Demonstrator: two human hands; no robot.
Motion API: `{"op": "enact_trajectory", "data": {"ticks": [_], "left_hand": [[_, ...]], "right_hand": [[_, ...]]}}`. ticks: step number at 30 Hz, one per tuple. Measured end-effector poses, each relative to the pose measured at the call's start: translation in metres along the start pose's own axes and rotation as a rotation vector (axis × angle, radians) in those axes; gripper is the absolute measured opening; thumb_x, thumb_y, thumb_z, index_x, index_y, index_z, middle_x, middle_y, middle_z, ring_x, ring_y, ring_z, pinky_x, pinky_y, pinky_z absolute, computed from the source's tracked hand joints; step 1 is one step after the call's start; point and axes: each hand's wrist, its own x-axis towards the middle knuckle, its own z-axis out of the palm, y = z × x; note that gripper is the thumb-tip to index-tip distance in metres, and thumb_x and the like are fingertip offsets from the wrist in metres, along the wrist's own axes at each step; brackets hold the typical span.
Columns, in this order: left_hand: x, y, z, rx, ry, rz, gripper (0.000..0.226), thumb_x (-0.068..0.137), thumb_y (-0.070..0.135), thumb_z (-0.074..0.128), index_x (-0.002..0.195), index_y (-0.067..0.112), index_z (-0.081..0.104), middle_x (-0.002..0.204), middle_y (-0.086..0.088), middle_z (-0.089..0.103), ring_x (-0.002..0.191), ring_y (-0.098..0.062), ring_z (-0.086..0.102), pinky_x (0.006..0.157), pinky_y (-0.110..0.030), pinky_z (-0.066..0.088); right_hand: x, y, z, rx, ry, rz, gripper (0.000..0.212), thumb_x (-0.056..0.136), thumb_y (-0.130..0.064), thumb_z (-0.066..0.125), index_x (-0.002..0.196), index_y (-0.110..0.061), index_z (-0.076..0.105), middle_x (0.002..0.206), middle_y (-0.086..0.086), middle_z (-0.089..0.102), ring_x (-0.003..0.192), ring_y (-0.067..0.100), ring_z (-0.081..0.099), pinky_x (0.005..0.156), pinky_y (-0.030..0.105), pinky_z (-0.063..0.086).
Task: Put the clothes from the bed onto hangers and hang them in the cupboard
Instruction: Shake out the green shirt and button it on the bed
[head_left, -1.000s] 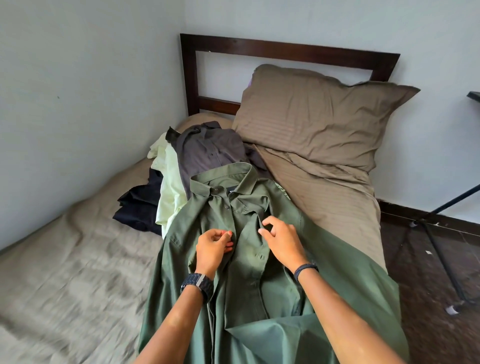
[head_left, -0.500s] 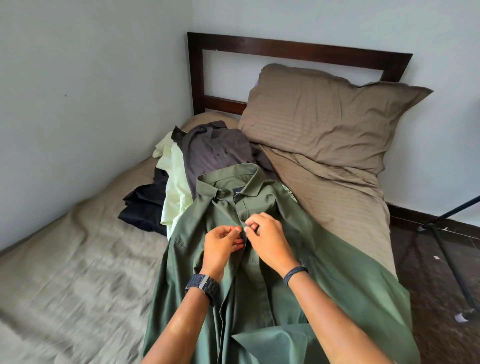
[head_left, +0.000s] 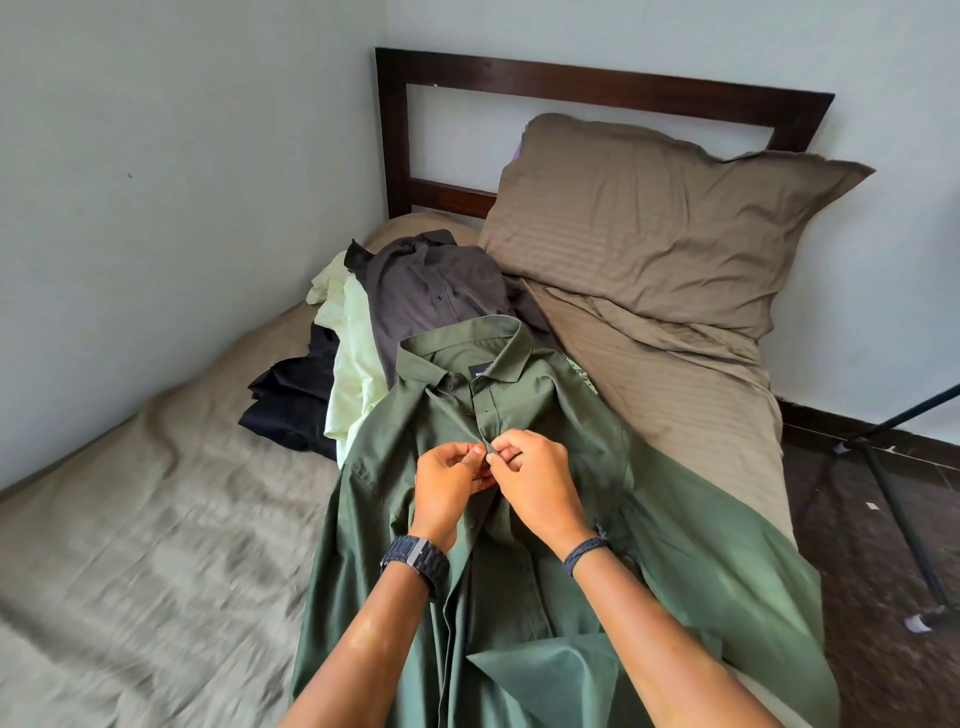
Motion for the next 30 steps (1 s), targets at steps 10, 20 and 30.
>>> {"op": "enact_trajectory", "data": {"ticks": [10,20,30], "left_hand": [[-0.004,-0.001,0.0,-0.023,-0.028,0.017,0.019,0.096,0.002,0.048,0.086,-0.001,0.064,0.095,-0.027,0.068,0.09,-0.033,0.067,0.079,-0.035,0.057],[-0.006,0.002,0.002,-0.066,-0.034,-0.028,0.02,0.095,-0.001,0.05,0.08,-0.001,0.064,0.076,-0.014,0.066,0.065,-0.017,0.066,0.062,-0.024,0.057],[-0.014,0.004,0.008,-0.037,-0.082,0.028,0.017,0.093,0.012,0.058,0.081,0.002,0.066,0.059,0.004,0.061,0.05,0.0,0.054,0.051,-0.015,0.046]], "right_hand": [[-0.001,-0.001,-0.003,0.042,-0.001,0.053,0.009,0.088,-0.015,0.062,0.086,-0.01,0.069,0.073,0.001,0.068,0.064,0.009,0.064,0.061,0.018,0.054],[0.003,0.002,-0.013,0.03,-0.118,0.04,0.023,0.095,-0.016,0.053,0.08,-0.005,0.066,0.06,0.0,0.059,0.053,0.008,0.058,0.054,0.02,0.052],[0.001,0.001,-0.01,0.166,-0.096,0.163,0.01,0.09,-0.014,0.063,0.084,-0.005,0.062,0.068,0.006,0.061,0.061,0.024,0.069,0.054,0.033,0.059]]}}
